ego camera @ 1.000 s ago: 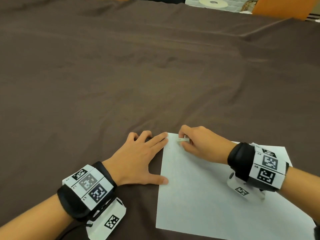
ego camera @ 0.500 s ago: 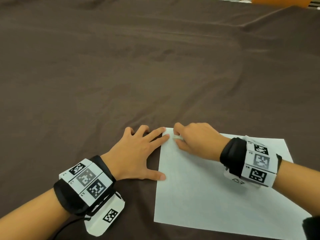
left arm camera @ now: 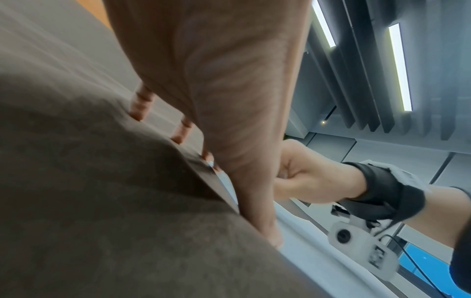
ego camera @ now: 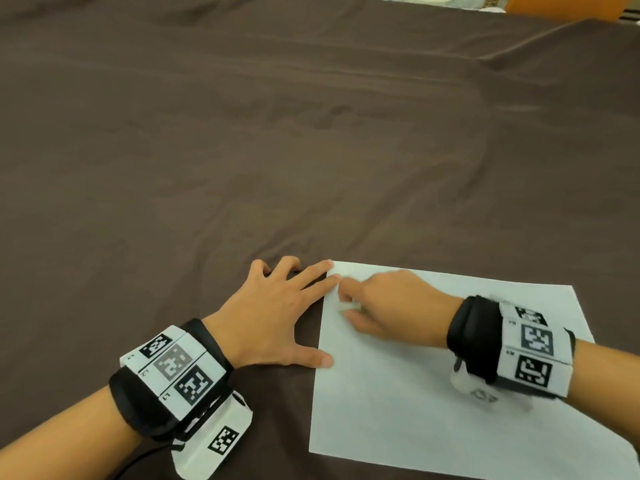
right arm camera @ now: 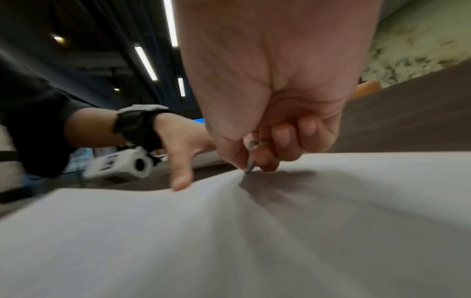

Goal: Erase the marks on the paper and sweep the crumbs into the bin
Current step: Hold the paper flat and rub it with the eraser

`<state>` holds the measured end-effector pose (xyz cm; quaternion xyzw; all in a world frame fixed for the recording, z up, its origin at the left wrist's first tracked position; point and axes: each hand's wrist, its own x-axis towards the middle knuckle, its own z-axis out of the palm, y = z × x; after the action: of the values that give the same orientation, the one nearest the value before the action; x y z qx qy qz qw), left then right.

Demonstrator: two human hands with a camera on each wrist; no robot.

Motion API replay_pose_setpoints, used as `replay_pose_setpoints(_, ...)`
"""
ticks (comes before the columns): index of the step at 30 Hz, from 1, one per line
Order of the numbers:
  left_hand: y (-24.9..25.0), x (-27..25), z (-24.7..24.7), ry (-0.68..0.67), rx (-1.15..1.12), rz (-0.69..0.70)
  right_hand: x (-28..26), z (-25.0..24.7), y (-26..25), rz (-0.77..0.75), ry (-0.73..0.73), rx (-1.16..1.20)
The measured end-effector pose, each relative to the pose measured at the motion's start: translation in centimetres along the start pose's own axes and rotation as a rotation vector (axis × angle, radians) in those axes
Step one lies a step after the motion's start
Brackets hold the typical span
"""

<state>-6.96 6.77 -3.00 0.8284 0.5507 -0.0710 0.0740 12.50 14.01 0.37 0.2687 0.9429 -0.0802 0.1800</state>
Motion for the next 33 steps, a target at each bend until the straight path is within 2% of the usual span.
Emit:
replay_pose_setpoints(3,-0.1,0.1,0.2,0.006,-0.013,-0.001,0.9,-0.4,2.3,0.149,0.074,-0.014)
replay_pose_setpoints(5,-0.1,0.0,0.4,0.028,-0.014,-0.003,0.2,0.0,1.7,0.090,0.057,-0.025)
replay_pose_setpoints(8,-0.2,0.0,0.4,0.030,-0.026,0.005,-1.3,0.8,-0.8,-0.088,-0.026,0.009)
replay_pose_setpoints(13,-0.2,-0.1,0.4,0.020,-0.029,0.000,0.4,0.1,1.6,0.097,0.085,0.001)
replay_pose_setpoints(17,0.1,0.0,0.0,-0.011,-0.018,-0.006,-0.6,0.6,-0.7,-0.077,-0.005,0.017)
replay_pose_setpoints(19,0.0,0.0,0.0,-0.023,-0.021,-0.005,0.1,0.1,0.0,-0.033,0.030,0.022)
replay_pose_setpoints(22,-0.1,-0.1,0.3,0.035,-0.046,-0.009,1.4,-0.3,1.8,0.081,0.121,0.020)
replay_pose_setpoints(26,-0.1,0.0,0.5,0.033,-0.037,-0.009,0.9,0.2,-0.3,-0.055,0.049,0.006)
replay_pose_setpoints(30,-0.2,-0.1,0.5,0.039,-0.071,-0.011,2.4,-0.6,1.5,0.044,0.134,0.024)
replay_pose_setpoints(33,-0.2,-0.2,0.5,0.038,-0.064,-0.005,2.2,-0.2,1.4,0.020,0.132,0.017)
